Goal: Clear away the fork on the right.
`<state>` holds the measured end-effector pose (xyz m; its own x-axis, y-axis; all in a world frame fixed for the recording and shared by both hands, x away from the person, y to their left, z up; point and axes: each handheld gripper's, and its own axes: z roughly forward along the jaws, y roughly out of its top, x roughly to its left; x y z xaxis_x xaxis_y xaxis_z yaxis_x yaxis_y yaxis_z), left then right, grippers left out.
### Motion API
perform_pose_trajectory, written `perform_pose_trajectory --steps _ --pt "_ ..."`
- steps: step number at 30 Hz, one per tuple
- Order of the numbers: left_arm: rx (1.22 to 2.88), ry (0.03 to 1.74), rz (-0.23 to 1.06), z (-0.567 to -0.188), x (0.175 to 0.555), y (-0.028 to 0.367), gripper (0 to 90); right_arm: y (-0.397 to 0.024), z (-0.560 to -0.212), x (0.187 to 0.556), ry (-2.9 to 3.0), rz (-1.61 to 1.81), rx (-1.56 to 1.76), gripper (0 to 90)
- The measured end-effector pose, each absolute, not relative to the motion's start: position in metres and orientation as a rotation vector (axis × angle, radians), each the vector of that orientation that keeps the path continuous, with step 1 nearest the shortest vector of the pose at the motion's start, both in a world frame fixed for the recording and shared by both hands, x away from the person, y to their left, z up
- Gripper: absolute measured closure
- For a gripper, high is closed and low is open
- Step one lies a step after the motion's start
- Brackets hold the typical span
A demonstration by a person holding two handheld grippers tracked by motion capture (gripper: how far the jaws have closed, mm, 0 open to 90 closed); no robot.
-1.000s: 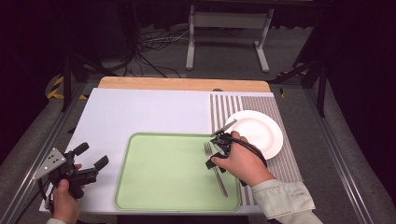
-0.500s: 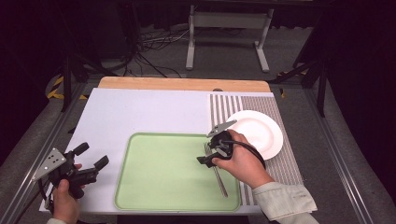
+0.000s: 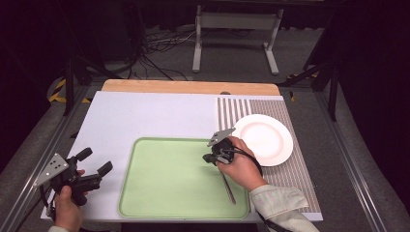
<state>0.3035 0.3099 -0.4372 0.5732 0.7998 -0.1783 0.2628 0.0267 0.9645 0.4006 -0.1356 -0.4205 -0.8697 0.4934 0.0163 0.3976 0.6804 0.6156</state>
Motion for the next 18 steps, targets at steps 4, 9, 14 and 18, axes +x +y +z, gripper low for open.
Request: perform_pose_trajectory --steps 4,9,14,18 --pt "1.532 0.938 0.529 -0.437 0.303 0.310 3.3 -0.136 -0.426 0.404 2.750 0.928 0.732 90.0" --pt "1.535 0.935 0.529 -0.437 0.304 0.310 3.3 -0.139 -0.431 0.407 2.758 0.908 0.752 90.0" --pt "1.531 0.939 0.525 -0.437 0.304 0.309 3.3 -0.139 -0.433 0.408 2.764 0.899 0.756 90.0" --pt "1.531 0.939 0.525 -0.437 0.304 0.309 3.3 -0.140 -0.434 0.409 2.768 0.887 0.763 90.0"
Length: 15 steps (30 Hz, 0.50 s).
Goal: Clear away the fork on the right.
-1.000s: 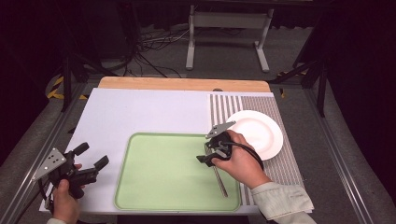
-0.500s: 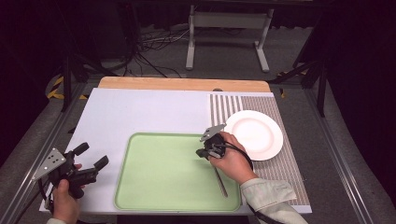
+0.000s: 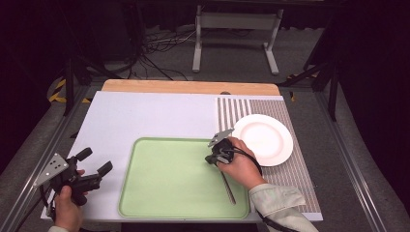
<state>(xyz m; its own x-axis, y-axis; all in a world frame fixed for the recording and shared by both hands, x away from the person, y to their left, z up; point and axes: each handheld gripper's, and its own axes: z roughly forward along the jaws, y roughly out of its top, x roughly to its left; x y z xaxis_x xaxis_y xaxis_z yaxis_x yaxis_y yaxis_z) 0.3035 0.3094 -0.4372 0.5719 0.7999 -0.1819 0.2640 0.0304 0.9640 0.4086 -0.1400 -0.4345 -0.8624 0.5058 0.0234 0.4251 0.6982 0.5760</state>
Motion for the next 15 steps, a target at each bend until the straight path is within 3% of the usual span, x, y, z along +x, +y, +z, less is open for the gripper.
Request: perform_pose_trajectory --steps 15 --pt "1.530 0.940 0.524 -0.4372 0.3035 0.3094 3.3 -0.1462 -0.4355 0.4117 2.751 0.832 0.804 90.0"
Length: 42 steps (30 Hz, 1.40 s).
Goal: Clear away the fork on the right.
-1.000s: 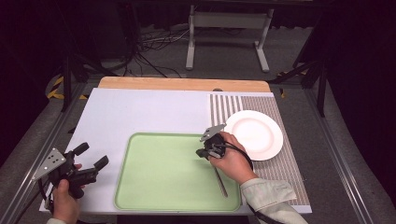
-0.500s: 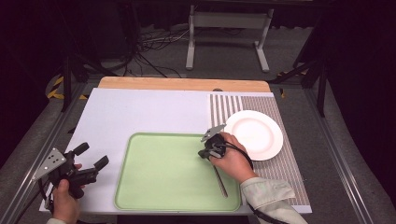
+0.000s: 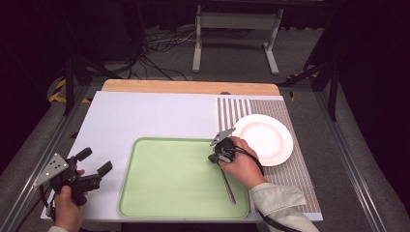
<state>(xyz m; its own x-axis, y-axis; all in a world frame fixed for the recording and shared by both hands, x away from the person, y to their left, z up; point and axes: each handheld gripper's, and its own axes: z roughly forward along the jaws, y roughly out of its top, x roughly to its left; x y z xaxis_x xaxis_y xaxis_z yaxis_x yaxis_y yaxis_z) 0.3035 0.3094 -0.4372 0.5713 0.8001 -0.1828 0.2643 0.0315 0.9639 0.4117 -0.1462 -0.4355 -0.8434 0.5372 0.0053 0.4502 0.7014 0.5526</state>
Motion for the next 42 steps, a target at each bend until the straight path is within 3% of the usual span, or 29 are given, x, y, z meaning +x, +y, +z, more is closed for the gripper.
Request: perform_pose_trajectory --steps 38,42 --pt "1.541 0.939 0.520 -0.438 0.306 0.308 3.3 -0.181 -0.433 0.421 2.679 0.801 0.958 90.0" --pt "1.533 0.941 0.521 -0.438 0.306 0.308 3.3 -0.181 -0.425 0.419 2.646 0.869 0.936 77.4"
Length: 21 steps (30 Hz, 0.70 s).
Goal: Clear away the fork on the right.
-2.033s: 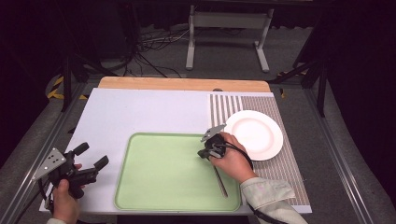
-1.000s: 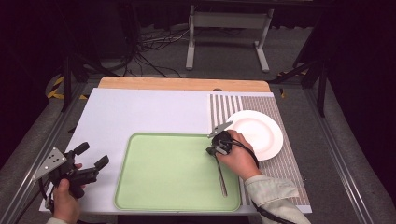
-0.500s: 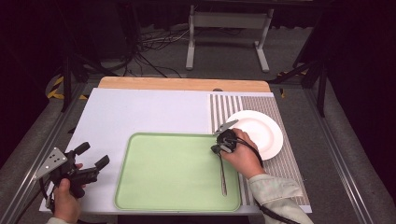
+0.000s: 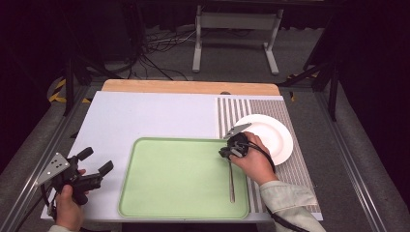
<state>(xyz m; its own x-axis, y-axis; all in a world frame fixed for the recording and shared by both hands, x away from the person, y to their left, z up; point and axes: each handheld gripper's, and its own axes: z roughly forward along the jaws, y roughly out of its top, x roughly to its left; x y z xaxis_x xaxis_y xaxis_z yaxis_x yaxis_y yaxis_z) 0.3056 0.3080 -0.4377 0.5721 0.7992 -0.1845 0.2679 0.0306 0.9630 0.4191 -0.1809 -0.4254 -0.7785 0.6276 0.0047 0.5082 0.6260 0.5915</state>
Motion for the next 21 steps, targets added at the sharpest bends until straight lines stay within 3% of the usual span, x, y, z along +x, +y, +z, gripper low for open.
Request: perform_pose_trajectory --steps 4,6,21 --pt "1.535 0.941 0.522 -0.438 0.305 0.308 3.3 -0.181 -0.413 0.415 2.603 0.966 0.882 46.9" --pt "1.531 0.940 0.521 -0.438 0.305 0.308 3.3 -0.181 -0.405 0.412 2.568 1.024 0.840 25.3" --pt "1.536 0.941 0.524 -0.437 0.305 0.308 3.3 -0.211 -0.364 0.380 2.410 1.176 0.722 16.4"
